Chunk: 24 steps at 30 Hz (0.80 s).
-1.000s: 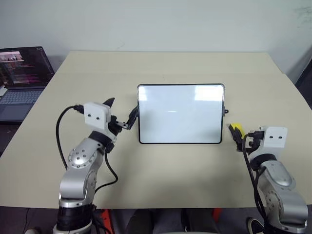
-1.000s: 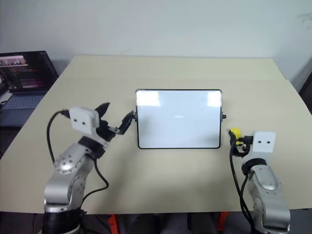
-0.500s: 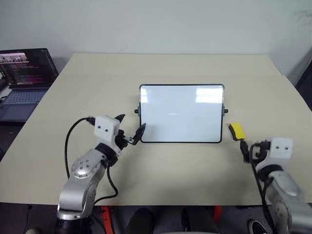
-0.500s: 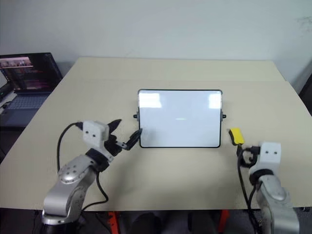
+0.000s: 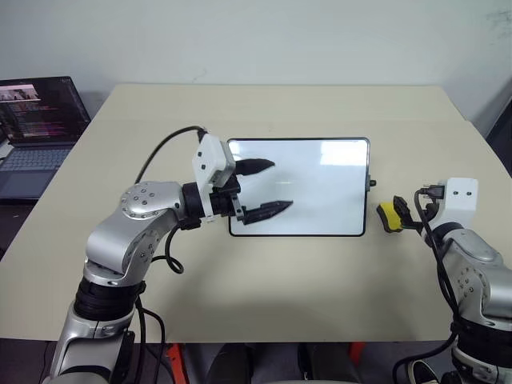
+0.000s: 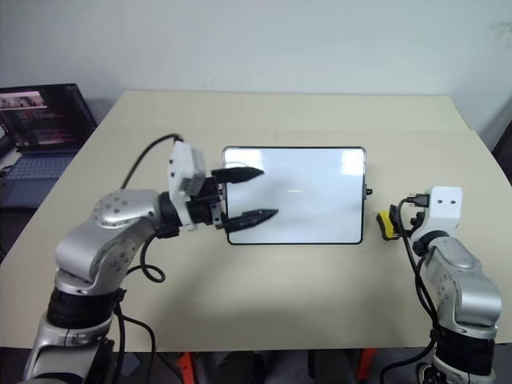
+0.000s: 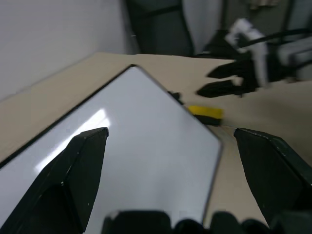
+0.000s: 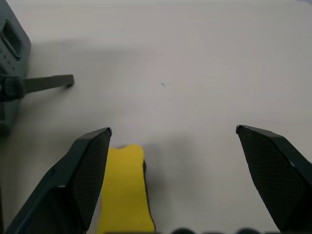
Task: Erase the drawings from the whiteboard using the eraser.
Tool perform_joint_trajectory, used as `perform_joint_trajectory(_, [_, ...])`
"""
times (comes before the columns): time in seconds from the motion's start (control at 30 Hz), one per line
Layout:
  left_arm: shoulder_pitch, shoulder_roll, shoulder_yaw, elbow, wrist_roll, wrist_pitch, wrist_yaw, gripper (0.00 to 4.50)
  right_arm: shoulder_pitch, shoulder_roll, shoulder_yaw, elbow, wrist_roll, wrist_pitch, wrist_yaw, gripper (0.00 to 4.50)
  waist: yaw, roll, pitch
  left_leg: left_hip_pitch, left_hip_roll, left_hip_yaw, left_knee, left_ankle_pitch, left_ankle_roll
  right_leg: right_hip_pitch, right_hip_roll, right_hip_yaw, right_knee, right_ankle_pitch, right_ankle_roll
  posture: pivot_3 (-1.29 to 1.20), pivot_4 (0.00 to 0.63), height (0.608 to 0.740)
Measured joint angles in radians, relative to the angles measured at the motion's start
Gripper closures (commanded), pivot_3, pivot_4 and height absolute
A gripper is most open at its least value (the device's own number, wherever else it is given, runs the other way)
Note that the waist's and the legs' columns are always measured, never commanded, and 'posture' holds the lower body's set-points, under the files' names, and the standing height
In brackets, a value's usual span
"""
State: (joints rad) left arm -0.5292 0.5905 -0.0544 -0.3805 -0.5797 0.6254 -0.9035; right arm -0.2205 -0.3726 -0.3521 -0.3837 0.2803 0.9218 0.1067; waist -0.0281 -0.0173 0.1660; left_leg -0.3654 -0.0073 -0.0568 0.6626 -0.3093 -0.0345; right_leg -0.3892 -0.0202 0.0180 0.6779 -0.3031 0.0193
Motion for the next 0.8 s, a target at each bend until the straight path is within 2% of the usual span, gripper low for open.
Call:
perform_joint_trajectory(0.3, [-0.051,0.068,-0.068,0.0,-0.029,0.033,-0.134,0.0,-0.033,0.022,0.029,0.008,0.016,0.068,-0.008,0.03,-0.004,0.0,0.0,0.001,0.0,0.0,0.001,0.0,0.0,0.0,0.0,0.0,0.002,0.0,0.0,0.0,0.15,0.74])
perform_joint_trajectory(0.37, [-0.048,0.081,-0.047,0.0,-0.034,0.041,-0.127,0.0,-0.037,0.025,0.032,0.008,0.016,0.068,-0.01,0.03,-0.004,0.0,0.0,0.001,0.0,0.0,0.001,0.0,0.0,0.0,0.0,0.0,0.002,0.0,0.0,0.0,0.15,0.74])
perform_joint_trajectory(0.53, [0.065,0.08,0.118,0.026,-0.075,-0.009,-0.091,0.0,-0.045,0.048,0.033,0.016,0.016,0.067,-0.022,0.03,-0.004,0.001,0.0,0.002,0.0,0.0,0.001,0.0,0.0,0.0,0.0,0.0,0.002,0.0,0.0,0.0,0.15,0.74])
perform_joint_trajectory(0.67, [0.21,0.083,0.113,0.081,-0.013,-0.105,-0.117,0.0,-0.047,0.064,0.053,0.043,0.014,0.053,-0.023,0.03,-0.002,0.001,0.001,0.001,0.0,0.0,0.001,0.0,0.0,0.0,0.0,0.0,0.002,0.0,0.0,0.0,0.15,0.74])
perform_joint_trajectory(0.8, [0.186,0.05,0.121,0.068,-0.013,-0.114,-0.073,0.0,-0.084,0.061,0.071,0.082,0.012,0.03,-0.017,0.03,0.006,0.001,0.001,0.001,-0.001,-0.001,0.003,0.0,0.001,0.001,-0.001,0.0,0.002,0.0,0.0,0.0,0.15,0.74])
